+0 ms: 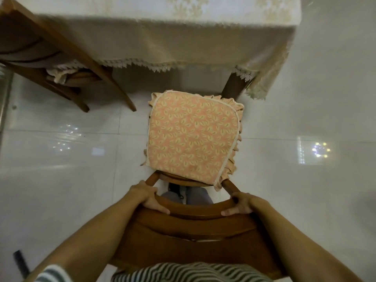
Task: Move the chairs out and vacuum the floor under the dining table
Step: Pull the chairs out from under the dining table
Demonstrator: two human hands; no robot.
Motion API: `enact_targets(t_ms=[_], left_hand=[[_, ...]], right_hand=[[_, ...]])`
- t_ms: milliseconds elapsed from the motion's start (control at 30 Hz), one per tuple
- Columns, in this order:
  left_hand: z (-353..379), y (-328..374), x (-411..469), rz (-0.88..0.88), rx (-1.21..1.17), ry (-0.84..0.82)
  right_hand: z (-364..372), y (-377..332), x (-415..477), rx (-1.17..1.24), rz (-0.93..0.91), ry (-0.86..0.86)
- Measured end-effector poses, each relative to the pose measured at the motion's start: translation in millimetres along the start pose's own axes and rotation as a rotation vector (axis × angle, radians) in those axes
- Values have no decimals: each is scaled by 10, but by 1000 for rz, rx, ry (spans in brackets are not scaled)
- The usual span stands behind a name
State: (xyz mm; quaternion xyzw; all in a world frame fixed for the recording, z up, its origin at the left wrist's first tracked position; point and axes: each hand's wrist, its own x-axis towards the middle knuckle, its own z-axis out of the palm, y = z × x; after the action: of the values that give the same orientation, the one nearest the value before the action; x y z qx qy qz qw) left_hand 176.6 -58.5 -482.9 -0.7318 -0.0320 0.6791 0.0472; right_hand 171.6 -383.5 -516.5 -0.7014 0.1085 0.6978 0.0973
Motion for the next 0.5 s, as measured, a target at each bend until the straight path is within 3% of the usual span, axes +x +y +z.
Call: enact_targets(t_ms=[500], left_hand=[[247, -66, 183, 18, -1, -36]], right_hand=[[201, -49, 101, -71, 34, -20]])
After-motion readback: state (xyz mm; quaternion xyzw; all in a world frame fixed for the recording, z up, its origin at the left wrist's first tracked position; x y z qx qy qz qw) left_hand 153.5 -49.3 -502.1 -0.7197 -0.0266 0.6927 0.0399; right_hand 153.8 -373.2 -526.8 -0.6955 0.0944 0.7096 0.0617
